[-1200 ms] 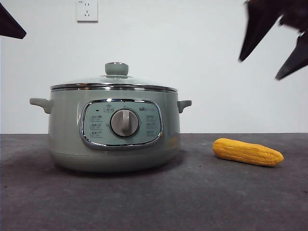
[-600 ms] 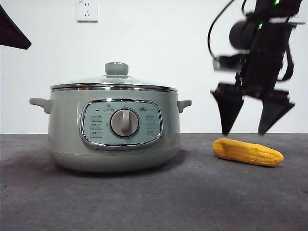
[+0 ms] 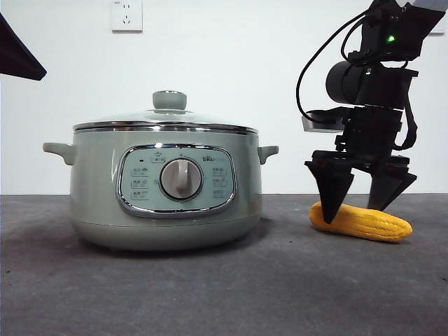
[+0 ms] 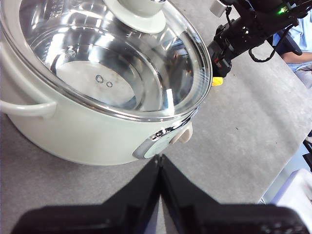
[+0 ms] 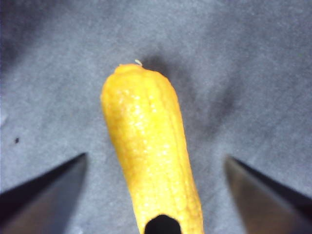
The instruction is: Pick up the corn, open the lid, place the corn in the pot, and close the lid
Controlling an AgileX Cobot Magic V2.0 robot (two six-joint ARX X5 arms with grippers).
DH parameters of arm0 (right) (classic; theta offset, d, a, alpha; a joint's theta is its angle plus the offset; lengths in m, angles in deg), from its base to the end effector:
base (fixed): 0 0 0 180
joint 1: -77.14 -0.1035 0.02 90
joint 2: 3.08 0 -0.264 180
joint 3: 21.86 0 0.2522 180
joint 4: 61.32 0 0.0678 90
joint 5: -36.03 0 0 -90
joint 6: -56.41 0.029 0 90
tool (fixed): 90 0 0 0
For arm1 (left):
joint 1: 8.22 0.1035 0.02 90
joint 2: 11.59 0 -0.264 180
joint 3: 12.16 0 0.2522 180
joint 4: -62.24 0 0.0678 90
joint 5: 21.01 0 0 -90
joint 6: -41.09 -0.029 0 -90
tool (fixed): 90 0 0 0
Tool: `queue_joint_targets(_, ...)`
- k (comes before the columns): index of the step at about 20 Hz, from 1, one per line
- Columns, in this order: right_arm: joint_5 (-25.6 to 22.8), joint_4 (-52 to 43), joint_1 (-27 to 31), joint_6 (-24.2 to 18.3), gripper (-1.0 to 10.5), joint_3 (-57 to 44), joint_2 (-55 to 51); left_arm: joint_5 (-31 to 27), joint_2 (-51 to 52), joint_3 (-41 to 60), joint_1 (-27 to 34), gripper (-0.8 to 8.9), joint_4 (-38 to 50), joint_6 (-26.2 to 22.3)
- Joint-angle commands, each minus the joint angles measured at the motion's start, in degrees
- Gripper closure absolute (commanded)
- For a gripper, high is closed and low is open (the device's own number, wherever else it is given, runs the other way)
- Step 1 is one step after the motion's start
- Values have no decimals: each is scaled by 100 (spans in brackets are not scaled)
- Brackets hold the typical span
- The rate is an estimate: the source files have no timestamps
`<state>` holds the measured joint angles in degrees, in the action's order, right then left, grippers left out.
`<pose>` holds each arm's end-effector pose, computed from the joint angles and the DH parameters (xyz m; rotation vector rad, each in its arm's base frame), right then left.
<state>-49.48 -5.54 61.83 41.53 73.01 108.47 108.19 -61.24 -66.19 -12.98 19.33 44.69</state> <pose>0.3733 0.1046 0.1844 -0.3417 1.2216 0.4617 0.1690 -0.0325 0.2677 -0.2615 0.6815 -0.7174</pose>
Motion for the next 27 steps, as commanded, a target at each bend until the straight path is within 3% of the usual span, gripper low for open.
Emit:
queue_joint_targets(1, -2, 2, 7, -52, 767, 4, 184, 22, -26, 0, -22, 818, 2, -90)
queue_joint_targets(2, -2, 13, 26, -52, 778, 4, 197, 22, -42, 0, -22, 818, 0, -87)
queue_joint_targets(4, -4, -48, 35, -52, 973, 7, 195, 22, -52, 0, -22, 818, -11, -87)
queue_joint_targets(11, -7, 323, 44, 142, 958, 131, -28, 31, -52, 0, -22, 818, 2, -81)
queue_joint_targets(18, -11, 1532, 44, 601, 958, 195, -1281, 22, -87, -59, -22, 818, -42, -68)
queue_joint_targets(23, -4, 2218, 42, 765, 958, 195, -2367, -11, -511, -737, -118, 818, -461, -83)
queue_joint_targets(27, -9, 2723, 42, 756, 958, 195, -3152, -348, -1165, -1593, -354, 814, -710, -83)
